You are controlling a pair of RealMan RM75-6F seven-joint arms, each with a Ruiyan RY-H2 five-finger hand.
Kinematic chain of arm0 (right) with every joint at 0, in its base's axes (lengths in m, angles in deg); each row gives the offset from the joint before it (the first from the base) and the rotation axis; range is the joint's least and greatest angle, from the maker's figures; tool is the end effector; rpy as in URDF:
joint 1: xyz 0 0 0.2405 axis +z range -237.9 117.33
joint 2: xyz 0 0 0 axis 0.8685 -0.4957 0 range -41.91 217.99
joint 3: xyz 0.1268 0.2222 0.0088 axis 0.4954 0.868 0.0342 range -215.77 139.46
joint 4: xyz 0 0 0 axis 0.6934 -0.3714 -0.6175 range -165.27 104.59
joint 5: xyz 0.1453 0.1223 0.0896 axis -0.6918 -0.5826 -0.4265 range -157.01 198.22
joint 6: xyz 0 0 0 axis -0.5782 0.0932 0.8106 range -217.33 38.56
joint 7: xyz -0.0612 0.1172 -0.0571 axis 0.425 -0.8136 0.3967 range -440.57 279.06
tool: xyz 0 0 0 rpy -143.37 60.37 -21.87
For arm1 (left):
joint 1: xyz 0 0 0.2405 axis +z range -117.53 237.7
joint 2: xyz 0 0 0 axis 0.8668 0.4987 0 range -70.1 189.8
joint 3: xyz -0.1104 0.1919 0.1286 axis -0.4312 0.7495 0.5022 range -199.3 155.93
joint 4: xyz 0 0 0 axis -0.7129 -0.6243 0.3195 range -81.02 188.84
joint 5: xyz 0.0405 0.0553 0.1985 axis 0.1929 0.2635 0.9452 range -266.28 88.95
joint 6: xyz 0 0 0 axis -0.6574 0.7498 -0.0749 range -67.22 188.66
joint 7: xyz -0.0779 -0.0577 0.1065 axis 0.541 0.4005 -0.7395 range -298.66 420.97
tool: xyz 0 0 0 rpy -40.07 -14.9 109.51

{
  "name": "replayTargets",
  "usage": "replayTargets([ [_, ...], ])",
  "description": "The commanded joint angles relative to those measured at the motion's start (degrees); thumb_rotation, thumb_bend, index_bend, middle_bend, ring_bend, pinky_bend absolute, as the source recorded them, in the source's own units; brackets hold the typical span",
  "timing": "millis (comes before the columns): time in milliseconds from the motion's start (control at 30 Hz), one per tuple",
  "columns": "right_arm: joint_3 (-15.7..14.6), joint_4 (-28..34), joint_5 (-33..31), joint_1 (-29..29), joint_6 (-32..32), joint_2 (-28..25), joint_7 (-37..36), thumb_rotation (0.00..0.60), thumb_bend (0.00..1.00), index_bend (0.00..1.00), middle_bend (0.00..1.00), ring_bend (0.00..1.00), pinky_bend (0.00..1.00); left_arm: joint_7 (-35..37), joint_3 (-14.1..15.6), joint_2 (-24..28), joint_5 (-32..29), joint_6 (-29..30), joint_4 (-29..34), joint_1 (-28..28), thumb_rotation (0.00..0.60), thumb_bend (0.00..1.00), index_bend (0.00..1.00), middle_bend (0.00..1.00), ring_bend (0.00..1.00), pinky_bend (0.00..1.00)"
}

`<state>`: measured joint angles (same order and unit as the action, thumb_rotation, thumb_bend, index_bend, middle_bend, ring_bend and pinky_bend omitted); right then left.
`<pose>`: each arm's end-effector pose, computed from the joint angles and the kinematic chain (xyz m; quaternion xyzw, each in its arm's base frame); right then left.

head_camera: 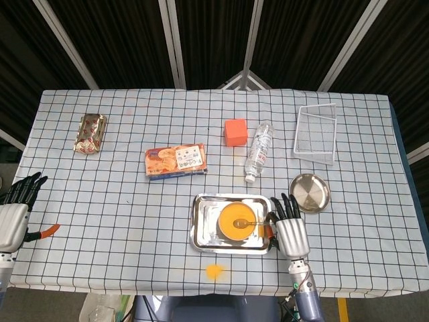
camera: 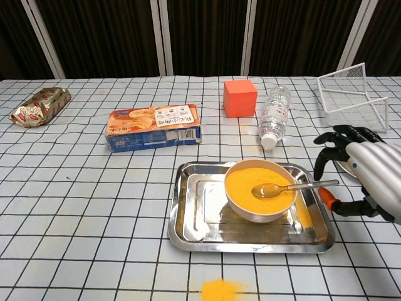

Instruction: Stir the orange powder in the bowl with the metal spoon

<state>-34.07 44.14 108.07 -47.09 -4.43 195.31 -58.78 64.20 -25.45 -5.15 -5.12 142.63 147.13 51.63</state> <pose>-0.2045 -0.2103 -0.0481 0.6177 -0.3594 0.4477 0.5375 -0.3017 0.2031 0.1497 -0.5854 -0.4154 -0.4137 0.5601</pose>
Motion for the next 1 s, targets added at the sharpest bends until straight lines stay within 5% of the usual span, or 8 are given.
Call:
replayTargets([
  [33, 0.0, 0.1, 0.2, 0.0, 0.1, -0.1, 0.0, 0.6, 0.45, 0.52, 0.2, 0.0, 0.0, 0.0, 0.0, 0.0, 0.0, 0.0, 0.0, 0.0, 0.6, 0.02, 0.0, 0.0, 0.0, 0.0],
  [1000, 0.5, 0.0, 0.0, 0.0, -0.3, 0.2, 0.4, 0.6, 0.47, 0.54, 0.2, 0.0, 0.0, 0.0, 0.0, 0.0, -0.1, 0.0, 0.0, 0.0, 0.6, 0.02, 0.0, 0.0, 0.0, 0.0],
])
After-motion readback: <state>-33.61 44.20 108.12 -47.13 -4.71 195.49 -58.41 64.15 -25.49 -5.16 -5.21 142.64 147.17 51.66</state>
